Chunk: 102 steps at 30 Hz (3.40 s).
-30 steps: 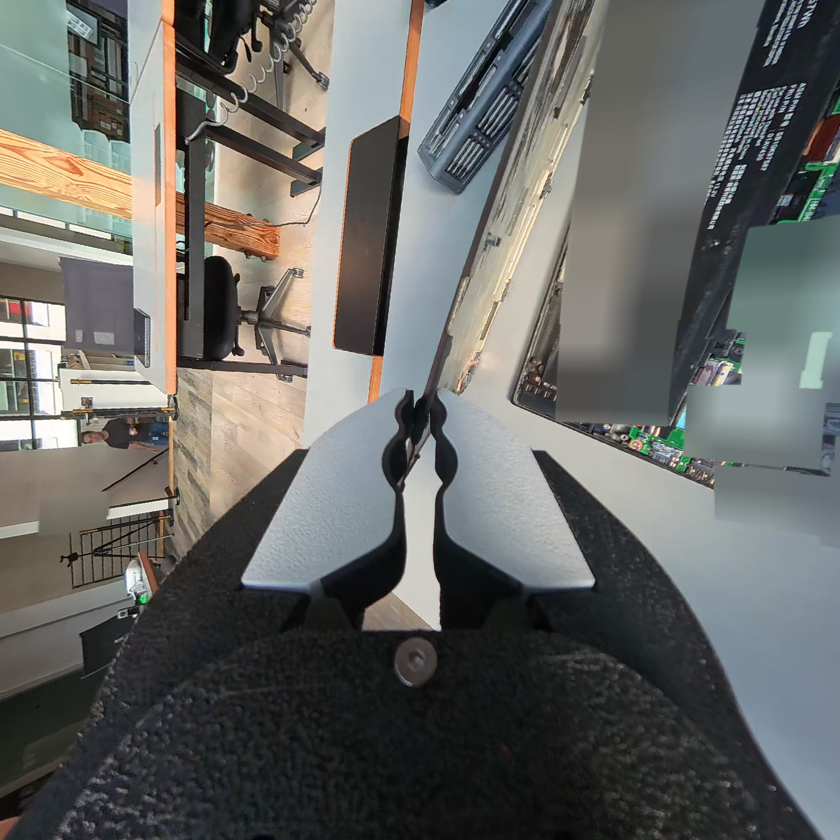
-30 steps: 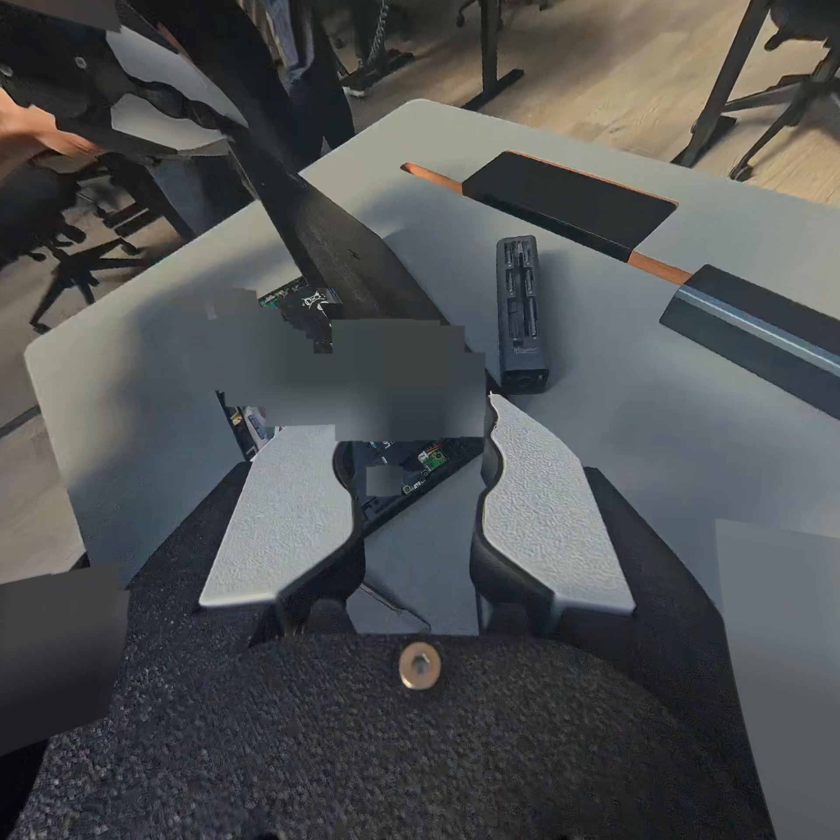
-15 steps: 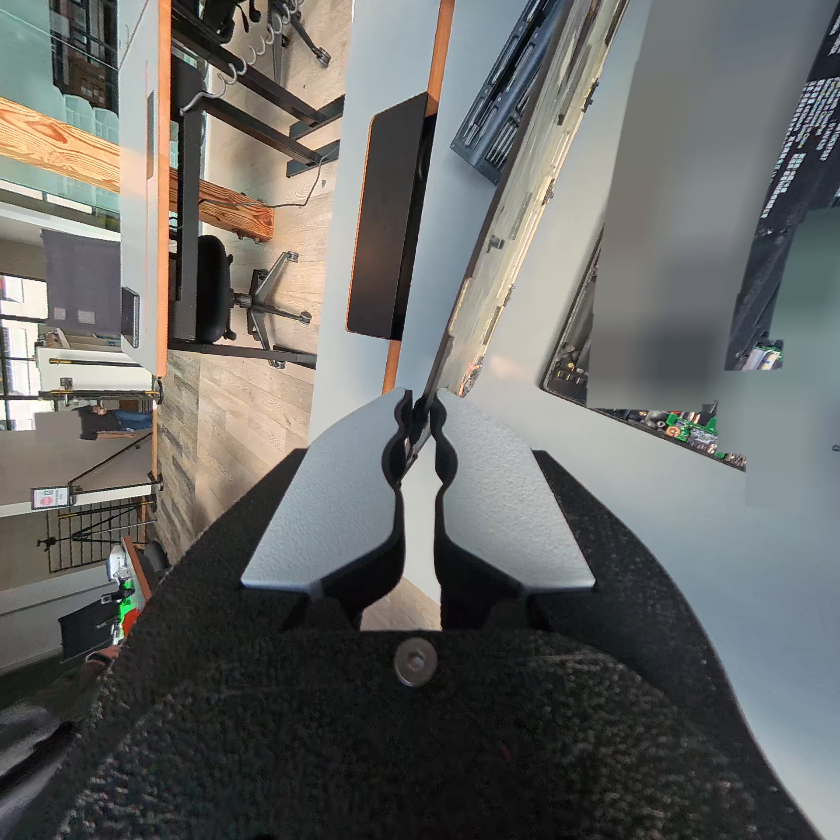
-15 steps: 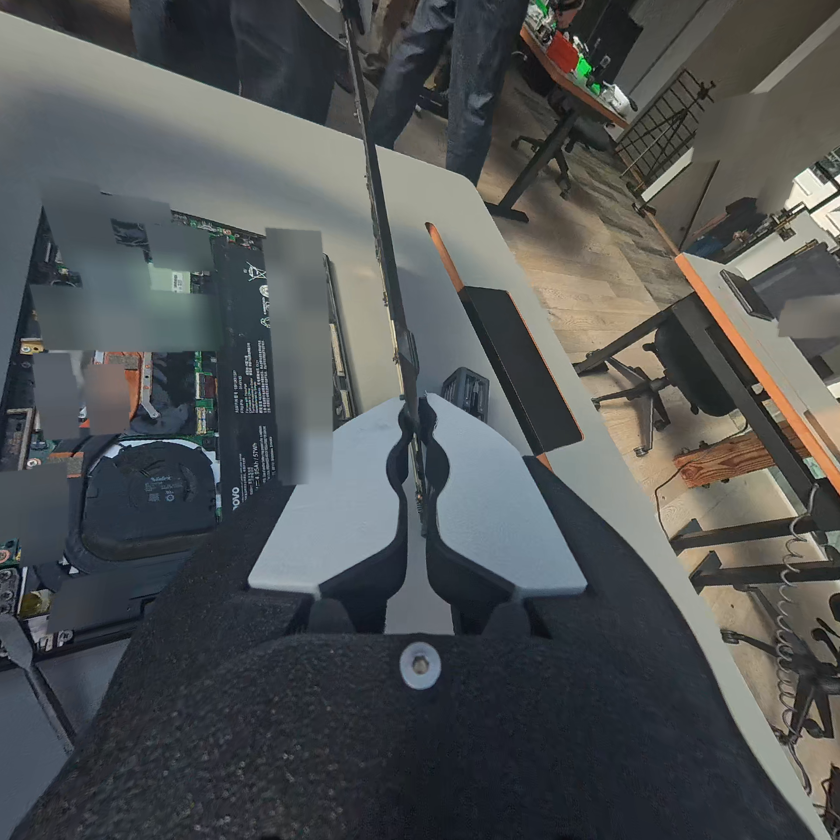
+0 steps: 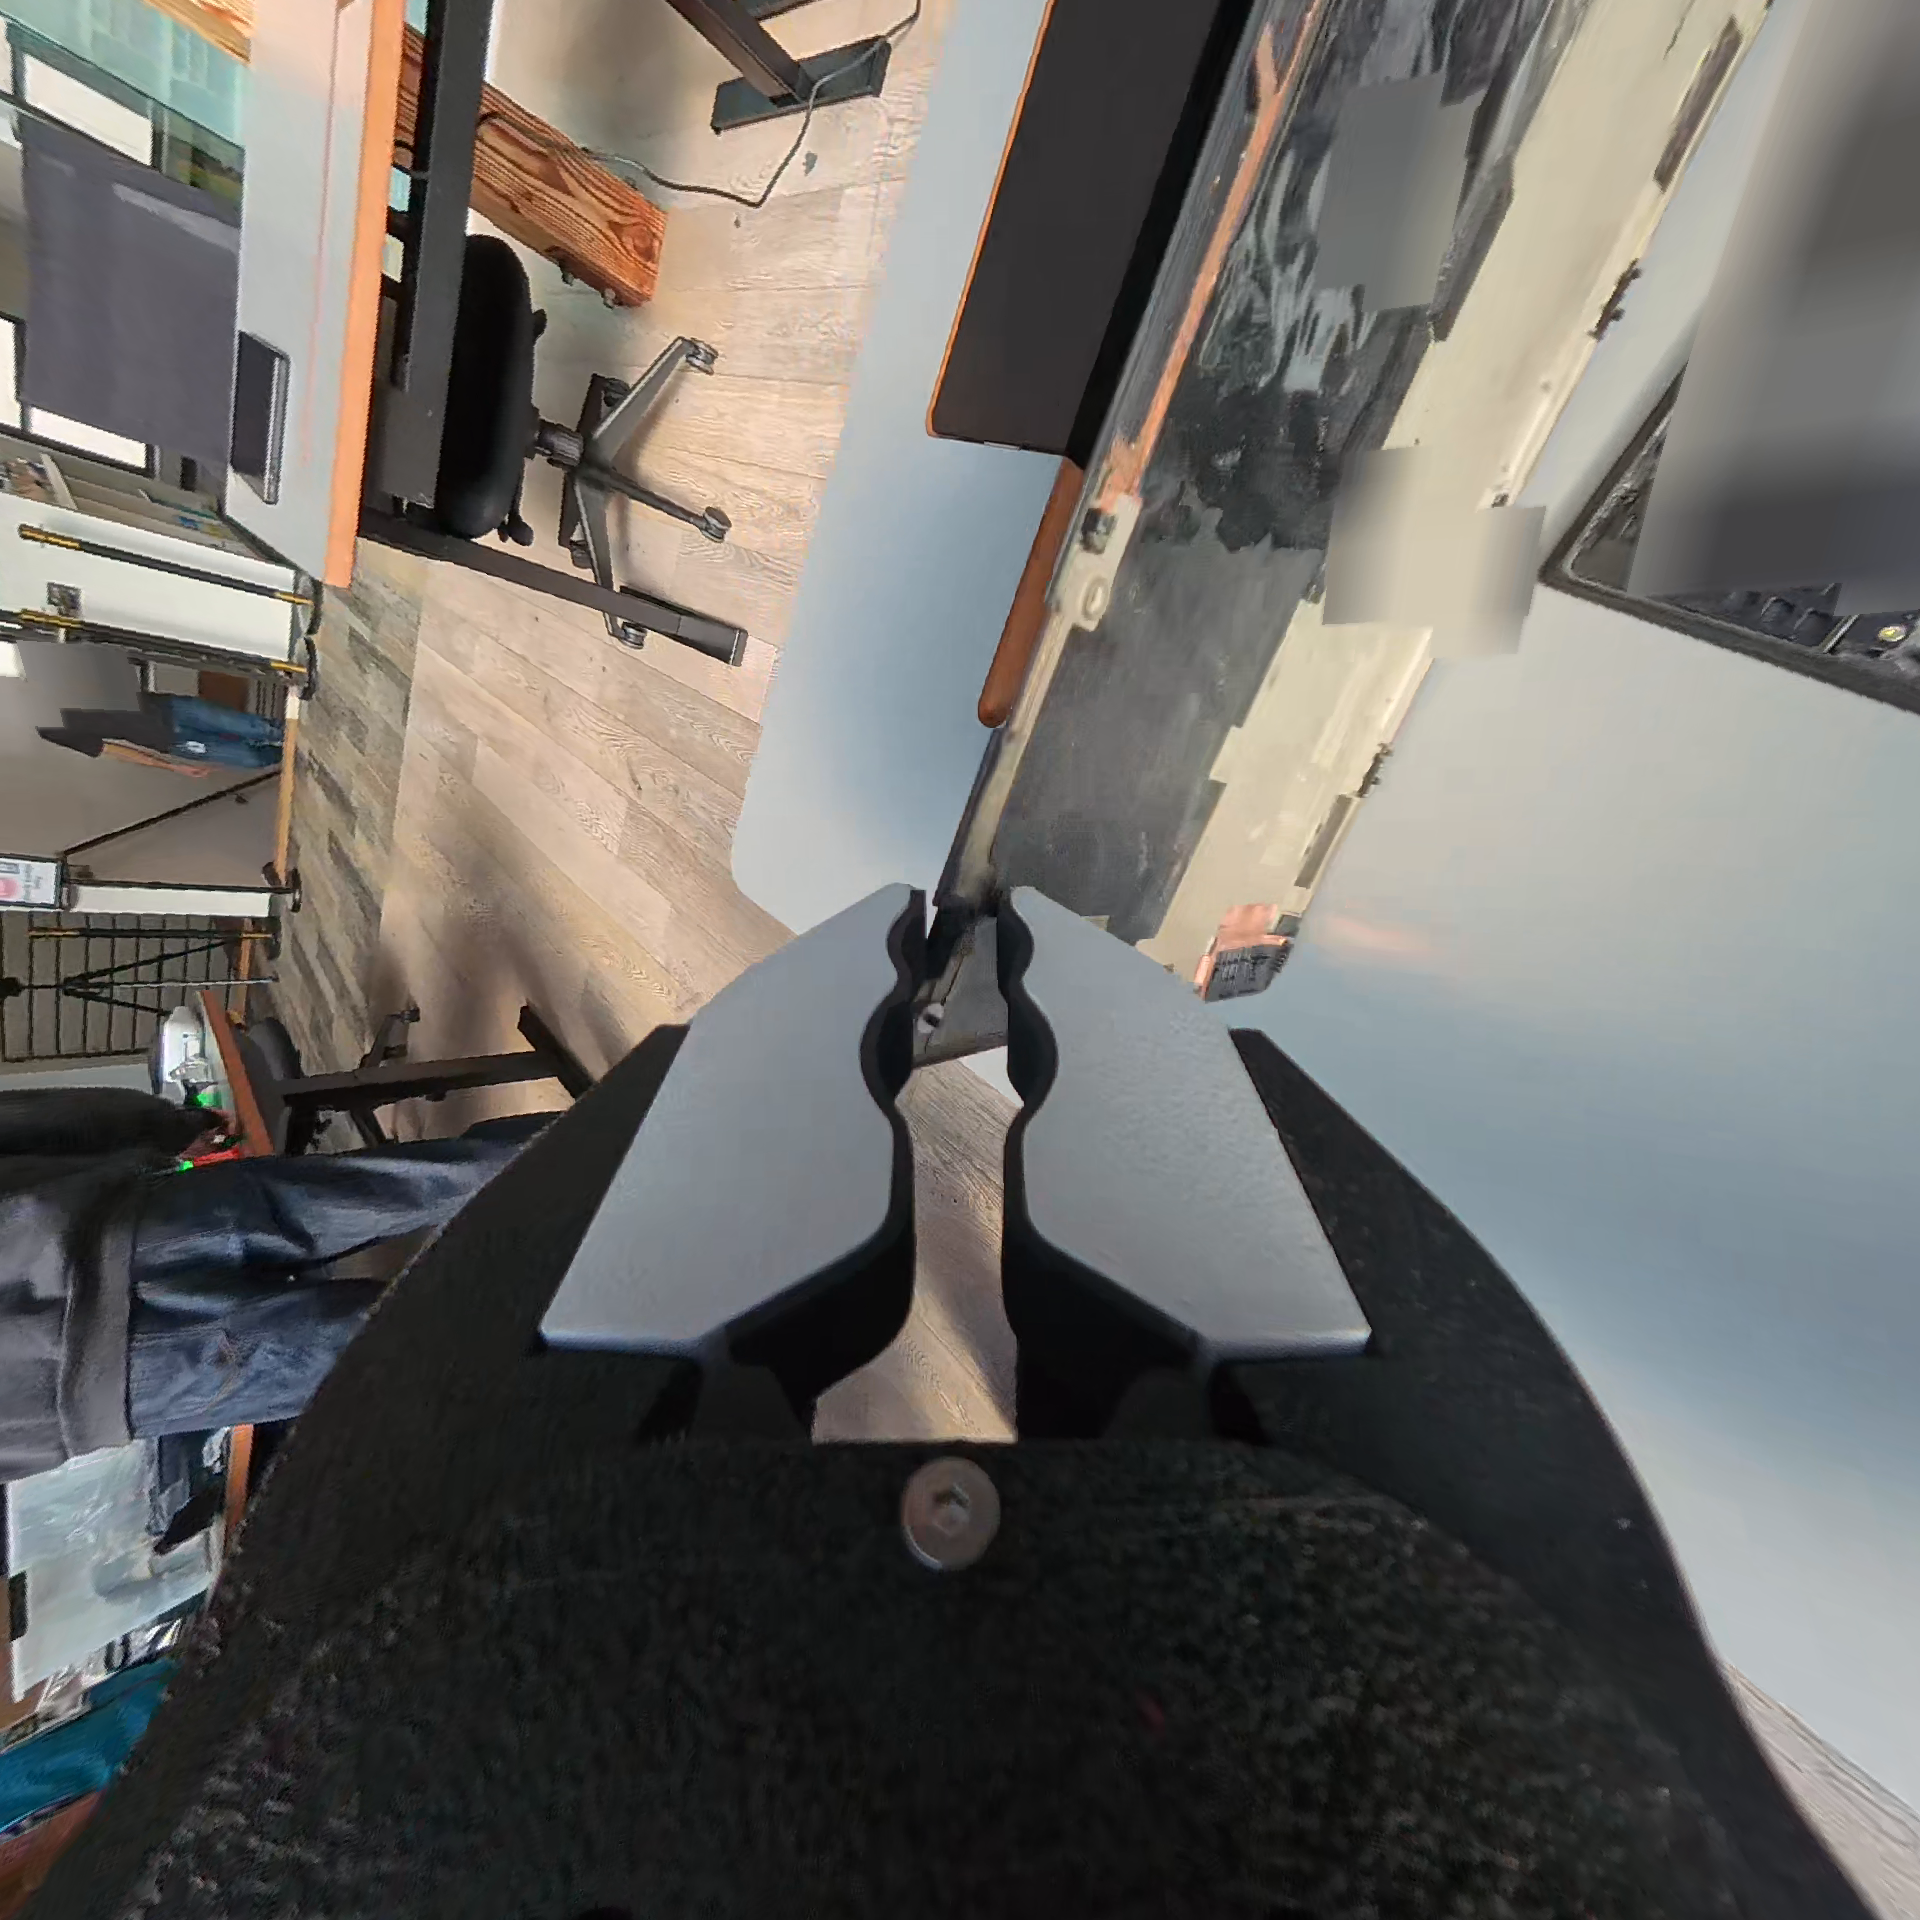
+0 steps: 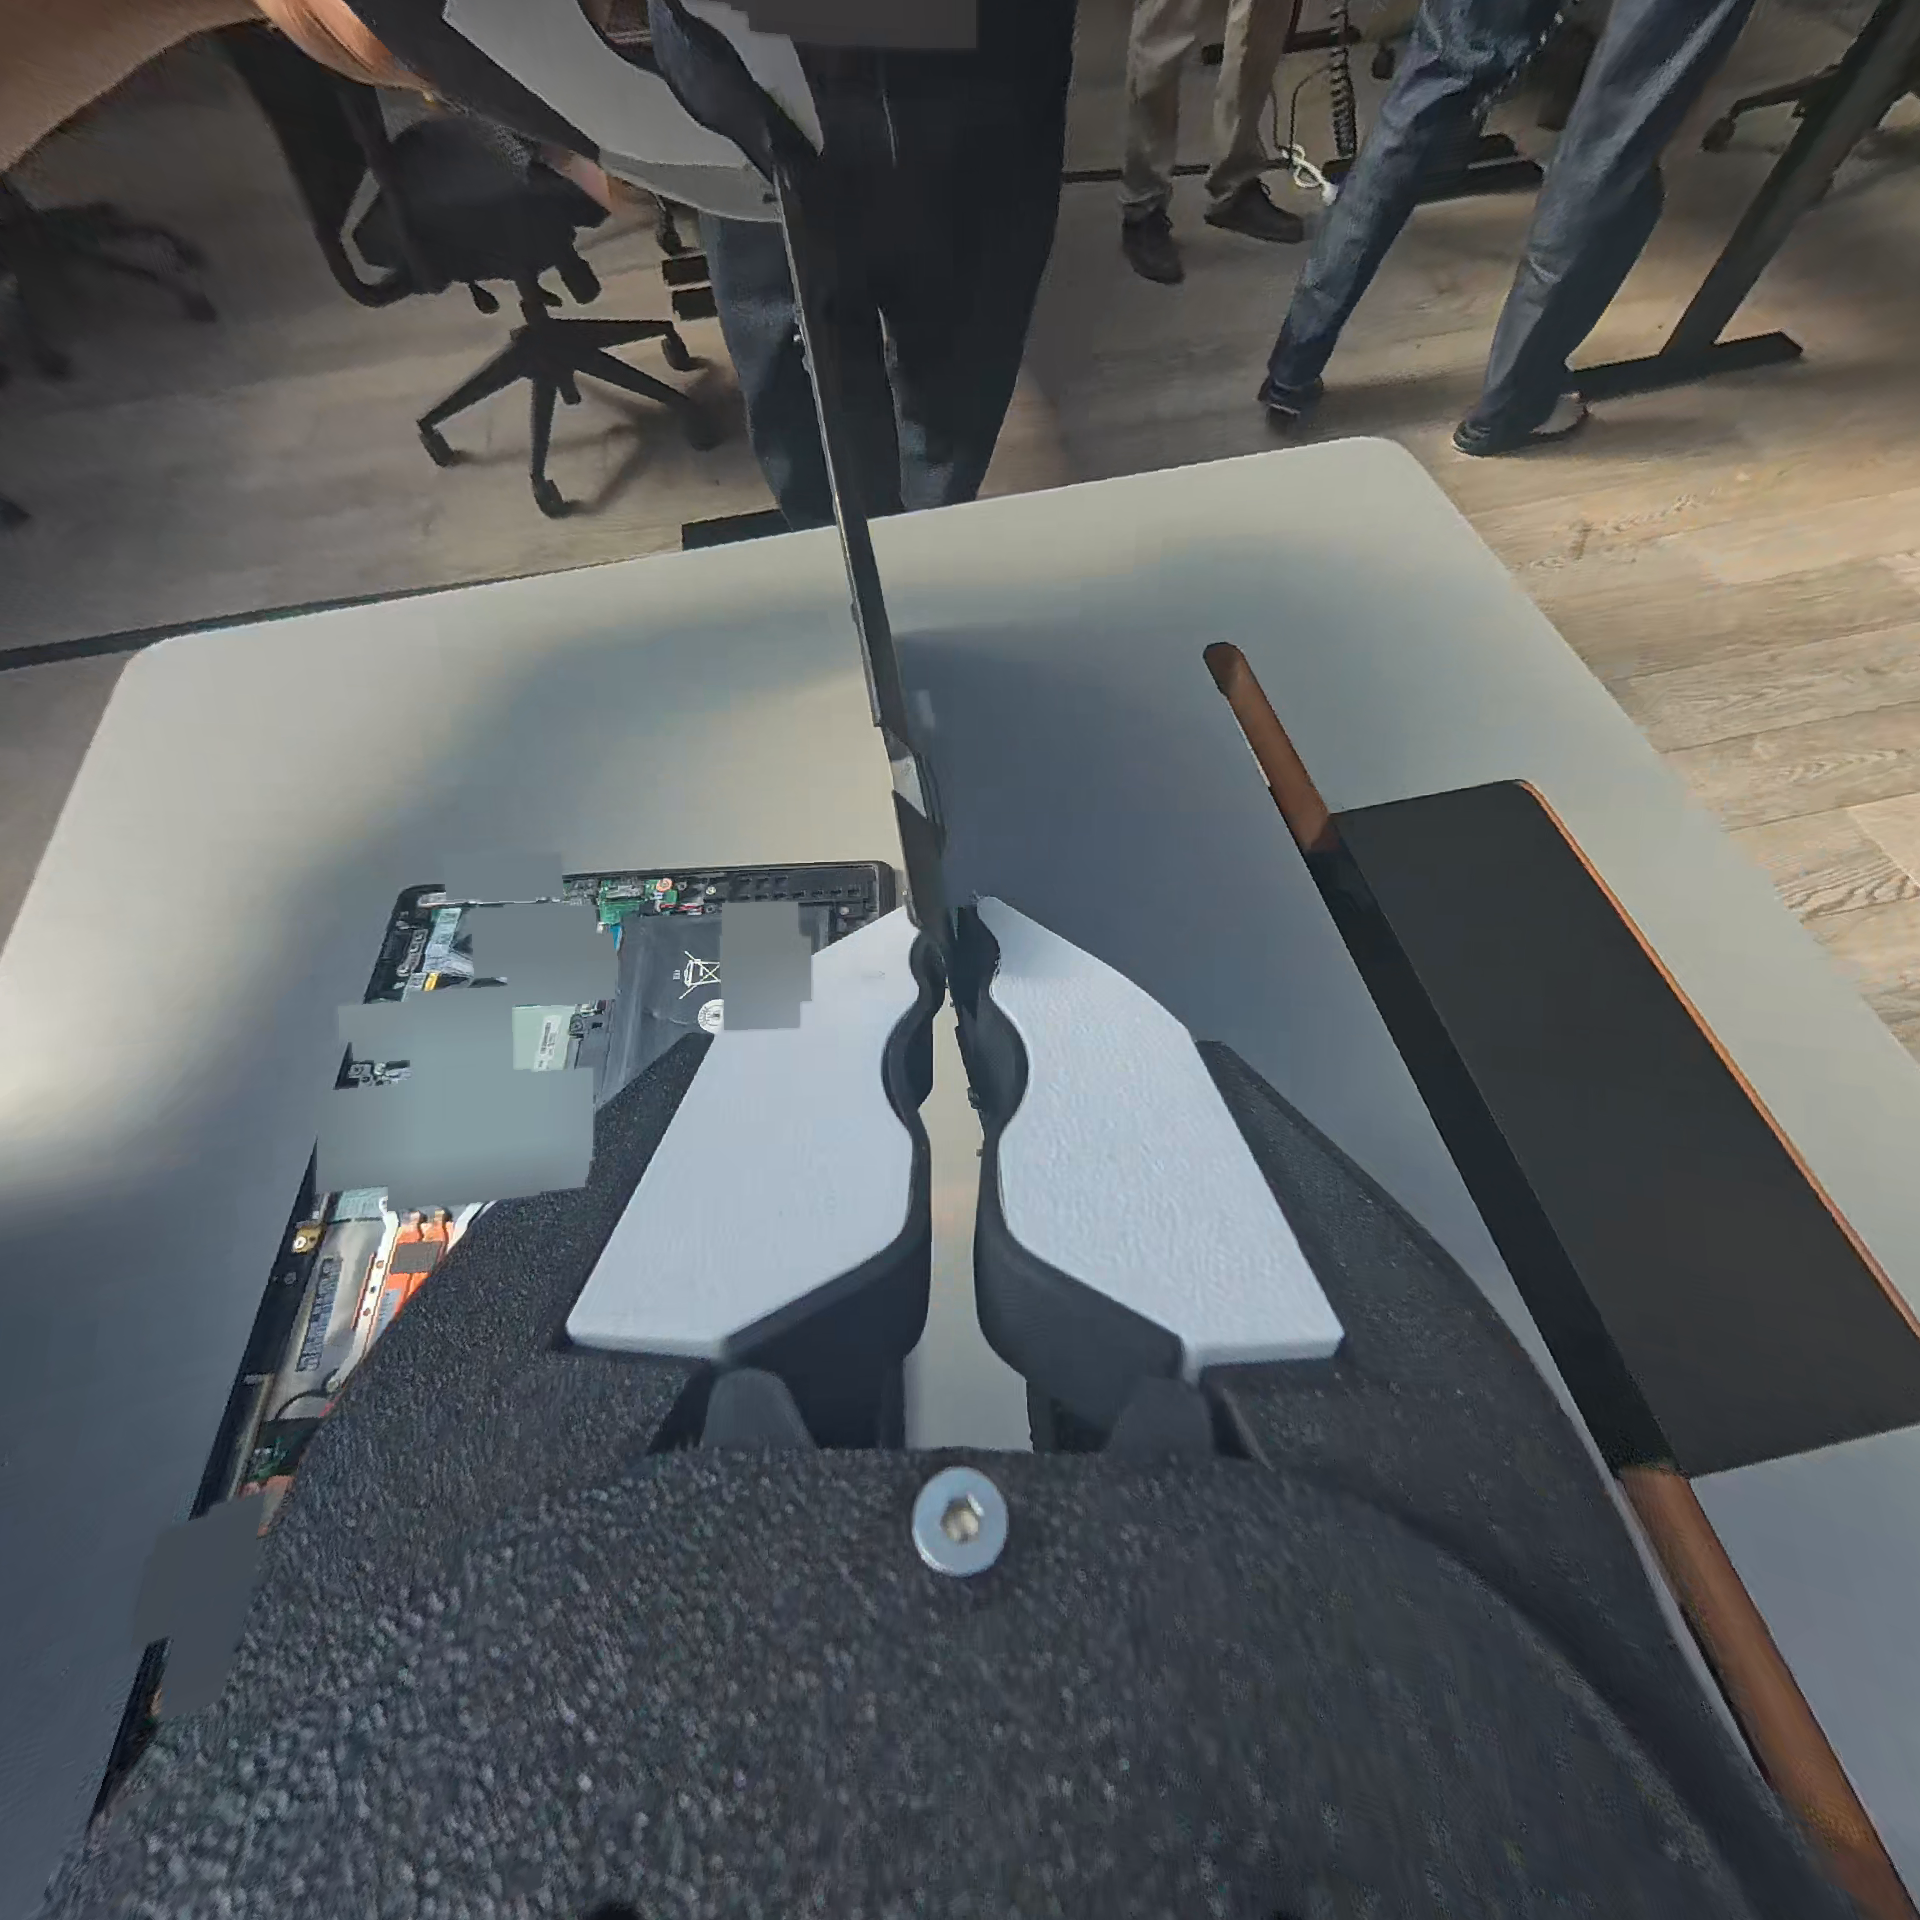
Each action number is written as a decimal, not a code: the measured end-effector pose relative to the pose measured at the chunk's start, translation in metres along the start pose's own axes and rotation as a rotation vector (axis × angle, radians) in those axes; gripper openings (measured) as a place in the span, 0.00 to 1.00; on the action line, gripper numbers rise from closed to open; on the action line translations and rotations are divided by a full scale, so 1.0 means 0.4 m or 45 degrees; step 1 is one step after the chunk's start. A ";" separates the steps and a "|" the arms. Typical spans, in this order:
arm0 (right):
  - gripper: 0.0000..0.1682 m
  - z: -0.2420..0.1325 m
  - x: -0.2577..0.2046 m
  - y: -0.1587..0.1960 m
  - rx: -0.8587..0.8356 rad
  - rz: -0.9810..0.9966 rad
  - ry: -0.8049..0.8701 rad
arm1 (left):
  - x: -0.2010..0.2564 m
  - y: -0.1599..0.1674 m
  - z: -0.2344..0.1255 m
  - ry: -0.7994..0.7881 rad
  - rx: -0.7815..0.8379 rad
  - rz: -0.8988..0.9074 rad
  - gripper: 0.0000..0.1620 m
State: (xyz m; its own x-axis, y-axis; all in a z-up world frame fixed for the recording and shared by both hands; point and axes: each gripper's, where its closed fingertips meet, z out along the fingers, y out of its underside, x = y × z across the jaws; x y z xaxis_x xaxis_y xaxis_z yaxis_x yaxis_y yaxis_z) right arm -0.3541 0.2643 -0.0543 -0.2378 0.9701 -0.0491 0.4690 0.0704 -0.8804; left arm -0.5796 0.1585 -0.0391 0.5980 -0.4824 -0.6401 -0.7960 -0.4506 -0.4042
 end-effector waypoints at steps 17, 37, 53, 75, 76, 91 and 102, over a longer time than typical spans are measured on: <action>0.00 0.216 0.260 -0.034 -0.105 0.322 -0.521 | -0.083 0.214 0.050 -0.273 0.190 -0.410 0.12; 0.30 0.326 0.380 0.228 -0.775 0.557 -0.525 | 0.176 0.225 0.202 0.077 0.288 -0.461 0.10; 0.00 -0.016 -0.080 0.125 -0.428 -0.505 0.240 | 0.409 0.057 0.102 0.199 0.399 -0.447 0.00; 0.00 -0.239 -0.220 0.595 -0.542 0.066 0.580 | 0.609 -0.007 0.134 0.406 0.156 -0.402 0.00; 0.00 -0.239 -0.223 0.594 -0.549 0.042 0.568 | 0.614 -0.006 0.128 0.419 0.160 -0.413 0.00; 0.00 -0.253 -0.255 0.633 -0.627 -0.001 0.538 | 0.675 -0.016 0.074 0.456 0.128 -0.400 0.00; 0.00 -0.243 -0.330 0.635 -0.614 -0.112 0.396 | 0.706 -0.016 0.039 0.428 0.144 -0.457 0.00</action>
State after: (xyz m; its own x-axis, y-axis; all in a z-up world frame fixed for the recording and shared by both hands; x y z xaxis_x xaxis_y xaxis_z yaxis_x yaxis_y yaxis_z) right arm -0.1208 0.1766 -0.2255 -0.0667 0.9733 0.2196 0.8108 0.1812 -0.5565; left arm -0.4070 0.0370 -0.2276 0.8180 -0.5355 -0.2098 -0.5289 -0.5570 -0.6403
